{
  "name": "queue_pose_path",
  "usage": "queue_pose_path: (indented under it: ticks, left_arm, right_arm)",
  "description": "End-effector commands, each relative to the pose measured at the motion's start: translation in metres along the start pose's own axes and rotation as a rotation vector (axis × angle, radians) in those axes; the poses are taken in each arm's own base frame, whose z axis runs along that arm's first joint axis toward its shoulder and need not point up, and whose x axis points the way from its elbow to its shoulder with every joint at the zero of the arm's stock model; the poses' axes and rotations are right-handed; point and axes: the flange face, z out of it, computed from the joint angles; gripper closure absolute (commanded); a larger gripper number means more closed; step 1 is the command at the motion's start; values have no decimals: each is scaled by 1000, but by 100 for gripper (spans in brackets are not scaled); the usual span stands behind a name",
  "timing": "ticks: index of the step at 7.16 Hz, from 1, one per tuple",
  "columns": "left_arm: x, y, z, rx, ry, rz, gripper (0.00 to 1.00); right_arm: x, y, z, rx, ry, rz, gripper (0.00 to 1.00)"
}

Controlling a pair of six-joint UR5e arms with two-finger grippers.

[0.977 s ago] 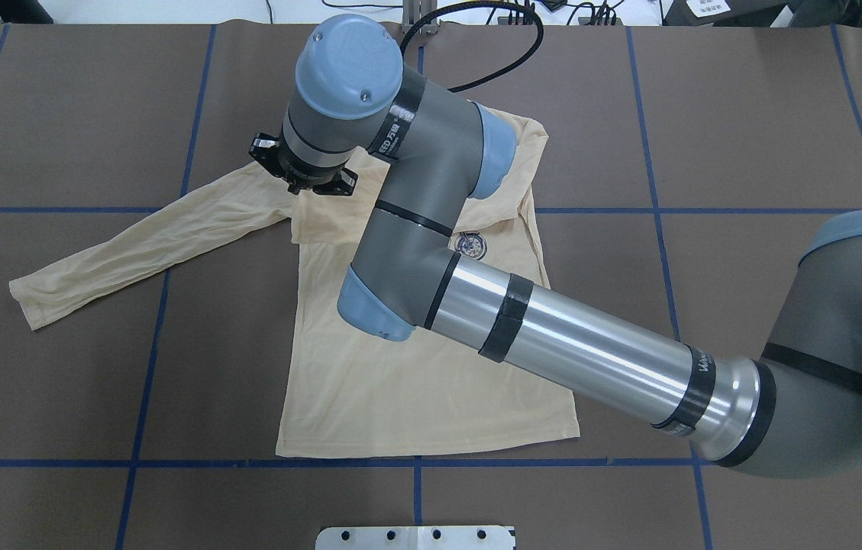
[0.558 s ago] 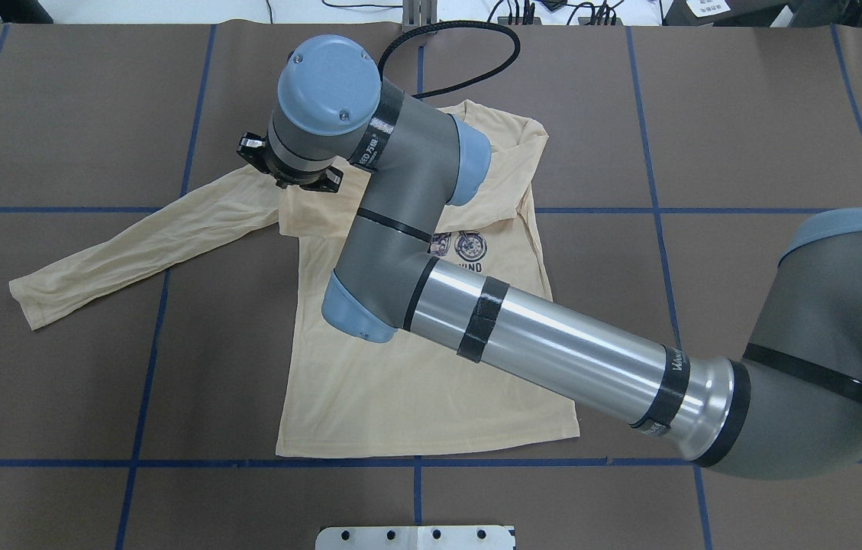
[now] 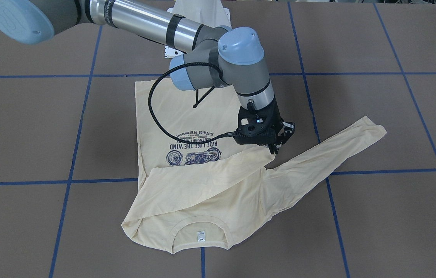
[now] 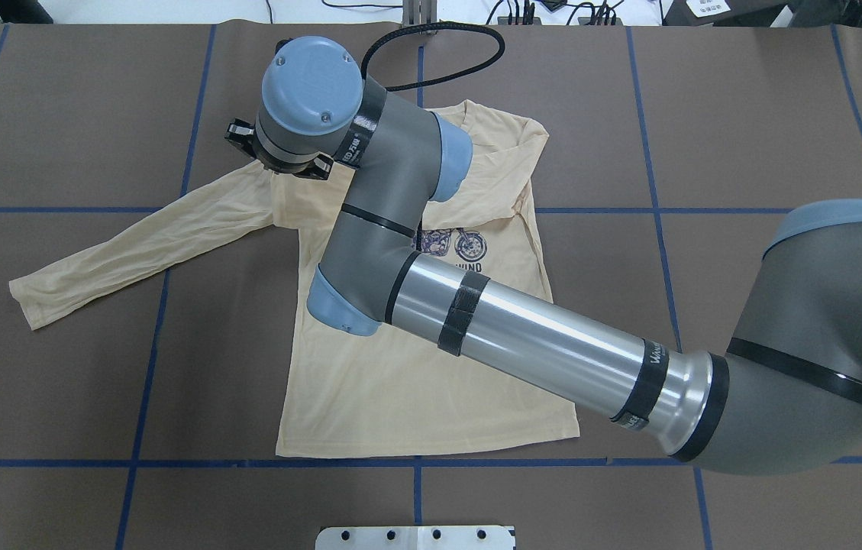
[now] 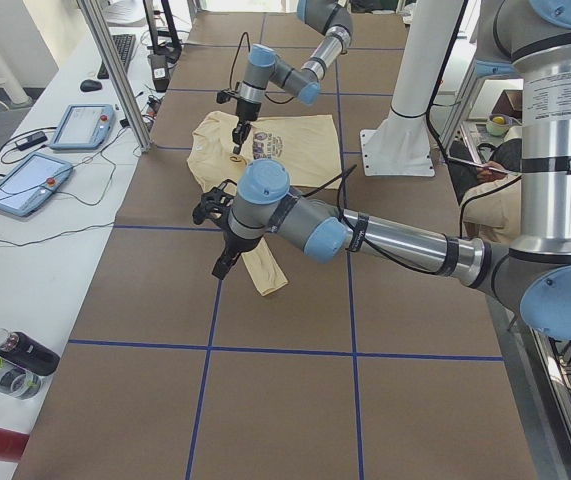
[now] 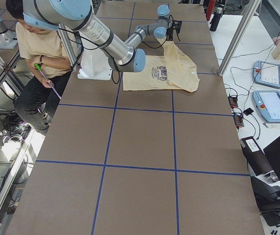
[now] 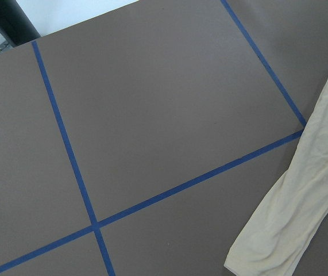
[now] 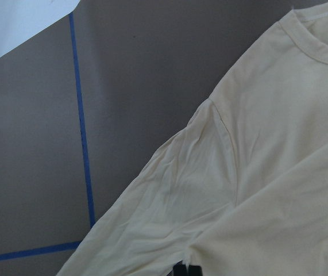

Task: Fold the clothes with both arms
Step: 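Lay the sleeve across the shirt front, release, and raise the right gripper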

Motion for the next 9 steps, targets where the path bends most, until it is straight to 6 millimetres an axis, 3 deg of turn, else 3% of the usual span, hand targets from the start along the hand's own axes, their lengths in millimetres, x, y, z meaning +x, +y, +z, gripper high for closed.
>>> queue_pose_path:
  ticks: [1,4,5,6,8,9]
  left_arm:
    - [0,1,1,-3,2,-12,0]
    - [10,0,10,-24,61,-98,0]
    - [17,1,23,-53,72,-144,0]
    - [47,1,55,-117,101,-169,0]
    - [62,16,112,-176,116,-102,1]
    - [50,29,138,-171,102,-94,1]
  right_arm:
    - [-14,-1,-1,11,-3,10,22]
    - [-11,-7,-15,-21,-23,68,22]
    - [30,-9,-24,-96,-1,102,23]
    - [84,-15,-45,-114,22,112,24]
    - [168,-35,-69,-135,78,142,24]
    - [210,-46,-77,-128,100,144,25]
